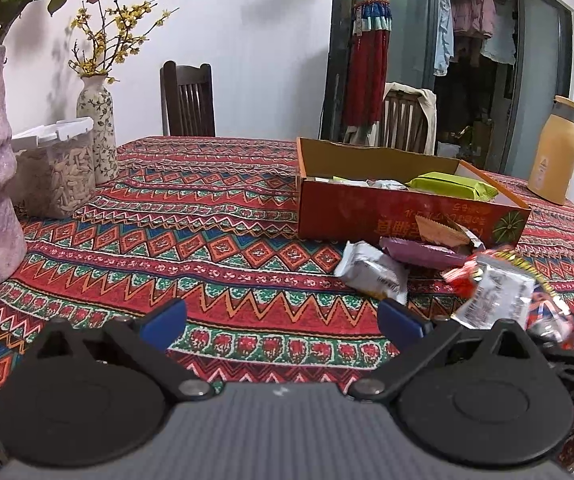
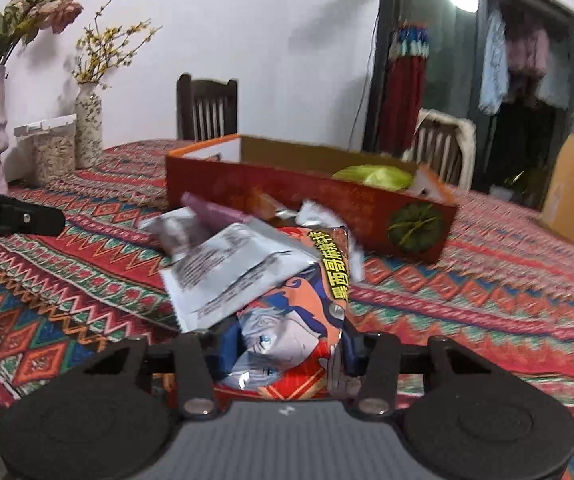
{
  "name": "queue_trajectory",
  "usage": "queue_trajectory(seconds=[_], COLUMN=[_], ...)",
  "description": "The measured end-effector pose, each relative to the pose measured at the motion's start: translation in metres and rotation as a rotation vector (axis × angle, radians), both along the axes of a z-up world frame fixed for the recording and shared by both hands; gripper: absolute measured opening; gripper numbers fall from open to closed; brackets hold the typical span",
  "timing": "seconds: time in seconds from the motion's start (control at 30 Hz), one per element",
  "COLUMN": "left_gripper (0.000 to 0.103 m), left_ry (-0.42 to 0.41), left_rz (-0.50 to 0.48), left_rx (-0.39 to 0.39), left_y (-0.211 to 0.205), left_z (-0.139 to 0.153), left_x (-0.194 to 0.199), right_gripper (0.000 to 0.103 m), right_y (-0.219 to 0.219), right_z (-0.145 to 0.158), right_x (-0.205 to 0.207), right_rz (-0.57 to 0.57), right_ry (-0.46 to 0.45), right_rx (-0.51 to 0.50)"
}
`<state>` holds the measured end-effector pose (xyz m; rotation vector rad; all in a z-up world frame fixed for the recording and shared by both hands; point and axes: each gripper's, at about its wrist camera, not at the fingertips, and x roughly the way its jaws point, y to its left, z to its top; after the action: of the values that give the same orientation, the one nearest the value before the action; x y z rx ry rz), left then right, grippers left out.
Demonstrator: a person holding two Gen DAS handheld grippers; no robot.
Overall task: Organize snacks
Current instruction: 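Close the right tool on the red-orange chip bag, then grasp a white biscuit packet with the left tool while the right tool holds the chip bag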
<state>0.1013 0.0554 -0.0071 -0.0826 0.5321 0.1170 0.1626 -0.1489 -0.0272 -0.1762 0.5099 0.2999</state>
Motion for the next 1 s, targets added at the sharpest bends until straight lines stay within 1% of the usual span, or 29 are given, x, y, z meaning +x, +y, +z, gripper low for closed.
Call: queue_trajectory(seconds=[0.17, 0.3, 0.5, 0.8, 0.97, 1.0], left_gripper=[0.103, 0.103, 0.103, 0.103, 0.103, 0.103], left_ry=[0.012, 0.027, 0.041, 0.090, 0.120, 0.124], left_rz=[-0.020, -0.037, -0.079, -0.175, -0.206, -0.208], left_rx=[0.005, 0.006, 0.014, 0.009, -0.034, -0.033], left_y=[-0.009, -0.017, -0.033, -0.076, -0.099, -0.103], left_z=[-0.003, -0.007, -0.010, -0.017, -0.017, -0.017], left_x=[0.003, 0.004, 0.008, 0.022, 0.032, 0.034], right_gripper=[0.047, 0.047, 0.047, 0.047, 0.047, 0.047], right_y=[-0.019, -0.038, -0.064, -0.077, -0.086, -0.088], right_z=[0.012, 0.019, 0.019, 0.009, 0.005, 0.004], right_x=[-0.010, -0.009, -0.008, -0.012, -0.012, -0.012], right_rz=[-0.052, -0.109, -0.172, -0.176, -0.186, -0.187], right_ry=[-0.077, -0.102, -0.102, -0.087, -0.084, -0.082], right_rx=[-0.017, 0.006, 0.055, 0.098, 0.126, 0.131])
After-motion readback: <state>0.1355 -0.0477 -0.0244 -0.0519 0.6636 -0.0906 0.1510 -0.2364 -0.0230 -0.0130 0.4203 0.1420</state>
